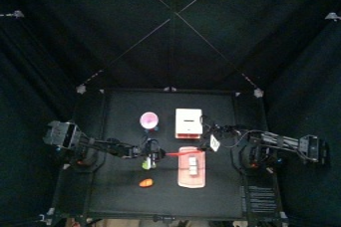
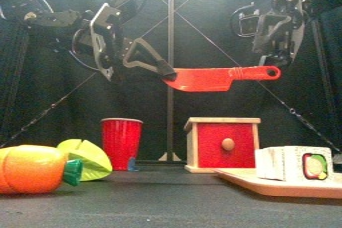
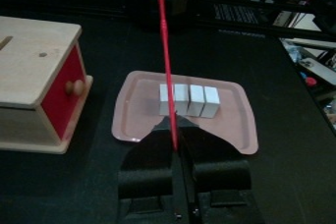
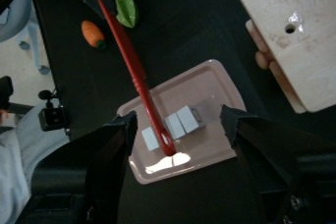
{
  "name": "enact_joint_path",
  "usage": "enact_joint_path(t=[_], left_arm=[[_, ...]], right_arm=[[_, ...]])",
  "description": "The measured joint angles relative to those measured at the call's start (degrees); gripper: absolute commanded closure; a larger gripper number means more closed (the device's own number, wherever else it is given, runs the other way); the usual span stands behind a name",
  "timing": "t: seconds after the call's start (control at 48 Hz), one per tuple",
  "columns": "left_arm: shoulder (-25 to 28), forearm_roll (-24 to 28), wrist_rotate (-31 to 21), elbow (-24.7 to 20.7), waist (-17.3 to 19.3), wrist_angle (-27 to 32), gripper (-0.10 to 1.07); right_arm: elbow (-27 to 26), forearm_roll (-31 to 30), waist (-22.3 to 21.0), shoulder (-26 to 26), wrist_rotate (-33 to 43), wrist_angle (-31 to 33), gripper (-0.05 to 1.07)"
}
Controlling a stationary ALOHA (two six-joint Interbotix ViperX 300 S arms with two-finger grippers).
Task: Reorient grip
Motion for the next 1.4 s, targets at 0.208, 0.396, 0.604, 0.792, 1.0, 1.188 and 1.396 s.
enact_joint_path(t=[0.208,0.396,0.604,0.792,1.0,1.188,1.396], left_arm=[[0.09,0.62,0.00,0.00,-0.09,0.00,0.68],[0.88,2.37,0.26,0.00,0.00,0.00,0.68],[2.20,6.42,0.18,-0.44,0.09,-0.09,0.68],[3.34,6.42,0.18,-1.58,0.09,-0.09,0.68],[4.92,6.50,0.18,-2.90,0.18,0.00,0.68],[6.59,6.42,0.09,-3.78,0.35,0.00,0.68],[7.47,6.42,0.09,-4.57,0.62,0.00,0.68]], right_arm=[[2.29,-2.46,5.71,0.70,-1.67,-4.48,0.05],[3.52,-9.67,13.71,0.88,-0.88,-9.76,0.05],[7.03,-17.05,19.34,1.58,-0.79,-18.02,0.05],[9.84,-19.25,20.30,2.64,-0.70,-22.59,0.06],[11.25,-17.67,20.30,3.69,-0.70,-24.79,0.12],[13.62,-15.82,20.30,5.19,-0.62,-26.81,0.28],[14.06,-15.64,20.21,5.27,-0.62,-27.25,0.47]])
